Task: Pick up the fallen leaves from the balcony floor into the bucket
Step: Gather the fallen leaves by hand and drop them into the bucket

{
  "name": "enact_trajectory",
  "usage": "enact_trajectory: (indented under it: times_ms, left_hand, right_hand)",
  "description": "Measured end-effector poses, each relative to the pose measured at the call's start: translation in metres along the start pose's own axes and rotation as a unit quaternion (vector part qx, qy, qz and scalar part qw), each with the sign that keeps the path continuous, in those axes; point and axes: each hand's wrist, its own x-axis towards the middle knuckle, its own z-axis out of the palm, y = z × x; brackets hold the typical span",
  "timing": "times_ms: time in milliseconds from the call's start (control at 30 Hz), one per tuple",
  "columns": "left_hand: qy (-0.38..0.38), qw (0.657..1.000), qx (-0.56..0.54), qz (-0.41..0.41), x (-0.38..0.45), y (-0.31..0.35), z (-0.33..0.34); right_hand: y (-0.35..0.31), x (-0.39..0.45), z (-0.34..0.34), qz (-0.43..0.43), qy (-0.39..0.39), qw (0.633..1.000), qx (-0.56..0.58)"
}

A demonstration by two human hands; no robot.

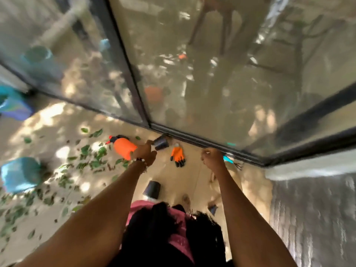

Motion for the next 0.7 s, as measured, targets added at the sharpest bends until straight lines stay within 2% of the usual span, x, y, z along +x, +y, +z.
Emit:
enact_trajectory:
  times_ms: [233,467,700]
  left_hand:
    - [0.05,0.988,-0.083,-0.123,-0.028,-0.076,-0.012]
    - [0.119,0.95,-0.2,-0.208,-0.069,-0.154,-0.003]
    - [0.109,0.92,-0.266,-0.265,-0.066,-0.2,0.014]
  right_hand:
    - [-0.079,-0.018,0.046,-0.105,-0.107,0.984,-0.099]
    - [-0.105,-0.034,0.141,-0.204,-0.182,0.948,-0.161]
    - [-0.121,-0.048,0.188,-0.191,-0.262,0.925,-0.2]
